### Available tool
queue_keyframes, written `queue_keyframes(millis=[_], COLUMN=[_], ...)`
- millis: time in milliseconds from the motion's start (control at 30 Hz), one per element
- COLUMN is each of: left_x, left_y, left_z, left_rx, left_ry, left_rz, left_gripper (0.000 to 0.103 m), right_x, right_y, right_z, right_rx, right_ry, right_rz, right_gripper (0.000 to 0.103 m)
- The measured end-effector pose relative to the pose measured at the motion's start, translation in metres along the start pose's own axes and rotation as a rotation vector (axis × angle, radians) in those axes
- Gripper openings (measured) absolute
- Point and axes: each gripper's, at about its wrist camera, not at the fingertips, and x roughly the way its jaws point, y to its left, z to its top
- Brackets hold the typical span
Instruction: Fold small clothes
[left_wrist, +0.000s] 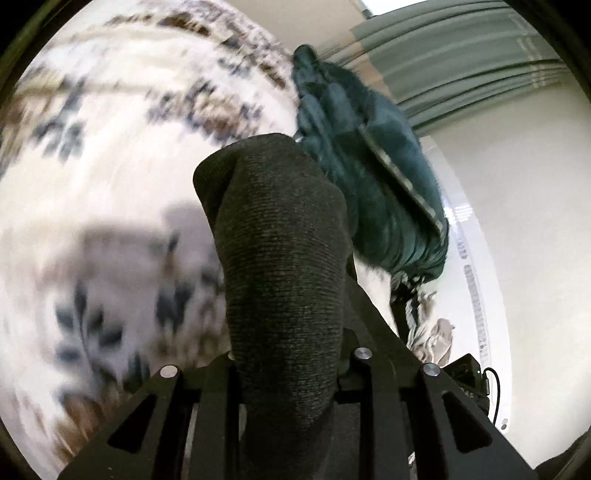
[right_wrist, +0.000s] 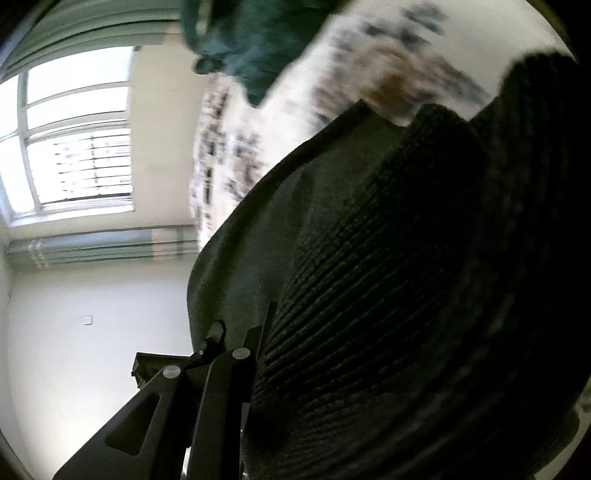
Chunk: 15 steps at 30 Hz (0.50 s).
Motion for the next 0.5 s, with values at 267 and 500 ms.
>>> queue_keyframes(millis=[267, 500], left_x=[0.031, 0.112], left_y=[0.027, 0.114], left_z=[0.133, 0.19], left_rx=[0.083, 0.027], left_ry=[0.005, 0.184], left_rz=[0.02, 0.194], left_gripper=[0.02, 0.026], right_x=[0.098, 0.222], right_y=[0.087, 0.093], right_z=[0.072, 0.122], right_rx=[-0.101, -0.093], right_ry=[-0.08, -0.123], right_rz=[0.055, -0.007], right_gripper=[0.016, 0.016])
